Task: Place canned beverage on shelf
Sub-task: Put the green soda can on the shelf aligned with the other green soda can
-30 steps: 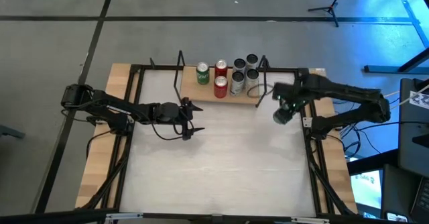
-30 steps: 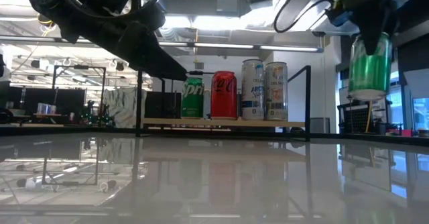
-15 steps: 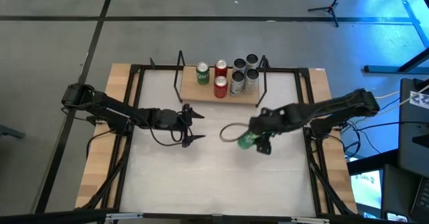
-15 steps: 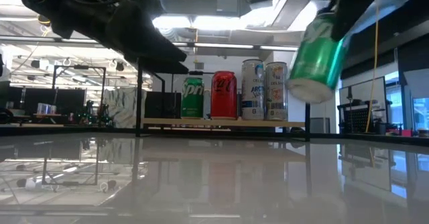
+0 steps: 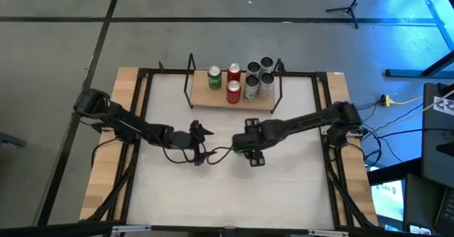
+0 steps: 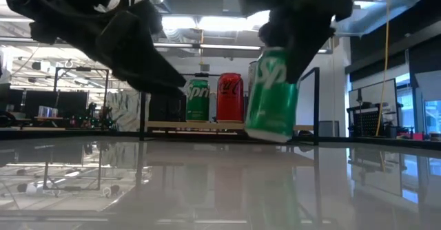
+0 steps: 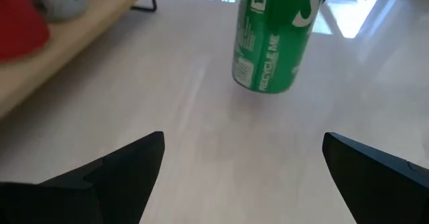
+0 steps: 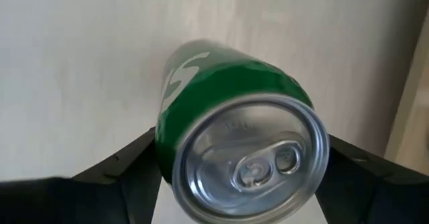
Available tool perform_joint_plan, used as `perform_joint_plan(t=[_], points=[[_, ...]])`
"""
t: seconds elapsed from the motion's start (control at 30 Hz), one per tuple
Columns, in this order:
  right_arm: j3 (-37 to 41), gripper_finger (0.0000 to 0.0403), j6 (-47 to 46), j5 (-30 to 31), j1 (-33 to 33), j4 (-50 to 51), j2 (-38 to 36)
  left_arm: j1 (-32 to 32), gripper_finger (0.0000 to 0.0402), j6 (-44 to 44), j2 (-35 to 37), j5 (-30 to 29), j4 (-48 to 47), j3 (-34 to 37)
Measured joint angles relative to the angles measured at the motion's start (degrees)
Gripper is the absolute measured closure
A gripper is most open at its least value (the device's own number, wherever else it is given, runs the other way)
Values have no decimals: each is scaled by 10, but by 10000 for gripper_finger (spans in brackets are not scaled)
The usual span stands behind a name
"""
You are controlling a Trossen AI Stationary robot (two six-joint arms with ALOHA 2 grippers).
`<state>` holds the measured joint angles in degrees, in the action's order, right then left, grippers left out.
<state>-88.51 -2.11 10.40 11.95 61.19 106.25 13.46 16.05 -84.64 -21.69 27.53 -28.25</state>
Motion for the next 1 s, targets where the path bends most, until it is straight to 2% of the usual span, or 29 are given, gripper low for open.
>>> perform_joint_plan(t=[0.2, 0.33, 0.43, 0.7, 0.87, 1.0], points=[[-76, 102, -5, 0, -15, 70, 80, 13, 5, 20, -30, -18, 1, 0], [-96, 100, -7, -15, -19, 80, 97, 13, 5, 19, -35, -19, 3, 0], [-97, 84, -7, -16, -19, 79, 97, 13, 5, 18, -35, -22, 5, 0], [-95, 35, -18, -13, -14, 79, 69, 12, 5, 0, -35, -27, 27, 0], [-95, 28, -36, -10, -10, 103, 34, 12, 5, -7, -35, -27, 31, 0], [-80, 28, -99, -9, -3, 178, -16, 12, 5, -13, -35, -27, 49, 0]])
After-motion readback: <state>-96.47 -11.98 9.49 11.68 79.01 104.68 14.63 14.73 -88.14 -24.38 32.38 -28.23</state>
